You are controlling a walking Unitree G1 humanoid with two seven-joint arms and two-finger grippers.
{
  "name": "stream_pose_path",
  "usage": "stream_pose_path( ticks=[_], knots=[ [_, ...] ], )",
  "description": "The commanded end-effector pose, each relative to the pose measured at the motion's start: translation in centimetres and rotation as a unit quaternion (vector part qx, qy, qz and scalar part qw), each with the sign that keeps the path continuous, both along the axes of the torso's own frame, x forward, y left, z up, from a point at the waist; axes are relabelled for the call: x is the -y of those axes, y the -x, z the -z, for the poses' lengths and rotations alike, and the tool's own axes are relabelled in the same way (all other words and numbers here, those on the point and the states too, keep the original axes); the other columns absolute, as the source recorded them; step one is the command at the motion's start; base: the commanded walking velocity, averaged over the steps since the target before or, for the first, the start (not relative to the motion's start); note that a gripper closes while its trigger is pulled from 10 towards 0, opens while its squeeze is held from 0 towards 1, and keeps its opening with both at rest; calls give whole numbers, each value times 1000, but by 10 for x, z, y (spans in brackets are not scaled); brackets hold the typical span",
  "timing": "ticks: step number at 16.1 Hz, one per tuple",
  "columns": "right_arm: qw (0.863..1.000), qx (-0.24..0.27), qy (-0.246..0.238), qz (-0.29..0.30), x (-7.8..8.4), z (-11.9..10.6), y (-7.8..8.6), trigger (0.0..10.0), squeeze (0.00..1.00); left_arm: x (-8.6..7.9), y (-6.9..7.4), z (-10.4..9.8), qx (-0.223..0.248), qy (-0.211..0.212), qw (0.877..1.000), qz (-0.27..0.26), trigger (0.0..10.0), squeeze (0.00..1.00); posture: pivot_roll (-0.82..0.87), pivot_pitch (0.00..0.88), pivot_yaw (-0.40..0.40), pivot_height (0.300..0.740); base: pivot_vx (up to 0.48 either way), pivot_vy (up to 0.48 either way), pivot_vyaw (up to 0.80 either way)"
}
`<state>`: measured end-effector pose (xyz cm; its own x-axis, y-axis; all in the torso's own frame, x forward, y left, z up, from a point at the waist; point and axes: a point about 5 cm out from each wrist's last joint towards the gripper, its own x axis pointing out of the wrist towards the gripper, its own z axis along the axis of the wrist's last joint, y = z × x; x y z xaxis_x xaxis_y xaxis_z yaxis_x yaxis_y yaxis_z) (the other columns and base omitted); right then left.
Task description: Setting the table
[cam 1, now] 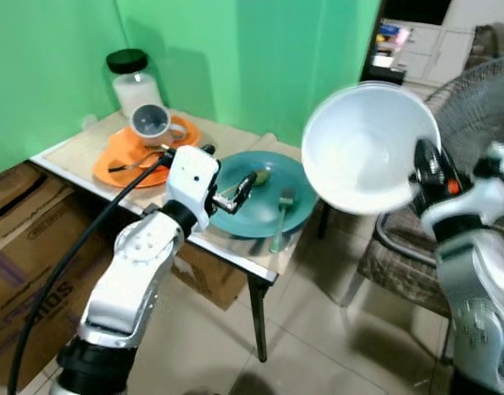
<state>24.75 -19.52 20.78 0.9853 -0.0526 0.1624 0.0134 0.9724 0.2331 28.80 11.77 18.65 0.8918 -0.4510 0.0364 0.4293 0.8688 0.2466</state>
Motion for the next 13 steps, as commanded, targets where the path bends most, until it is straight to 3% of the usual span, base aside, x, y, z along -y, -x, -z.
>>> stream_pose_path(
  ticks=[1, 2, 7, 13],
  knots=[
    [1000, 14, 17, 11, -1, -7, 4, 10000, 0, -3, -3, -3, 13, -12, 1000, -18, 10000, 0, -38, 0, 63, 740, 0, 0, -800],
    [998, 4, 47, 34, 3, -5, 8, 10000, 0, -2, -5, -5, 25, -16, 999, -29, 10000, 0, -38, 0, 62, 740, 0, 0, -800],
    [997, -14, 25, 65, 8, 0, 12, 10000, 0, 9, -12, -3, 26, -2, 999, -47, 10000, 0, -48, 0, 60, 740, 0, 0, -800],
    [997, -27, 51, 57, 0, 1, 12, 10000, 0, -2, -19, 0, 21, 7, 997, -80, 10000, 0, -71, 0, 68, 740, 0, 0, -797]
  ],
)
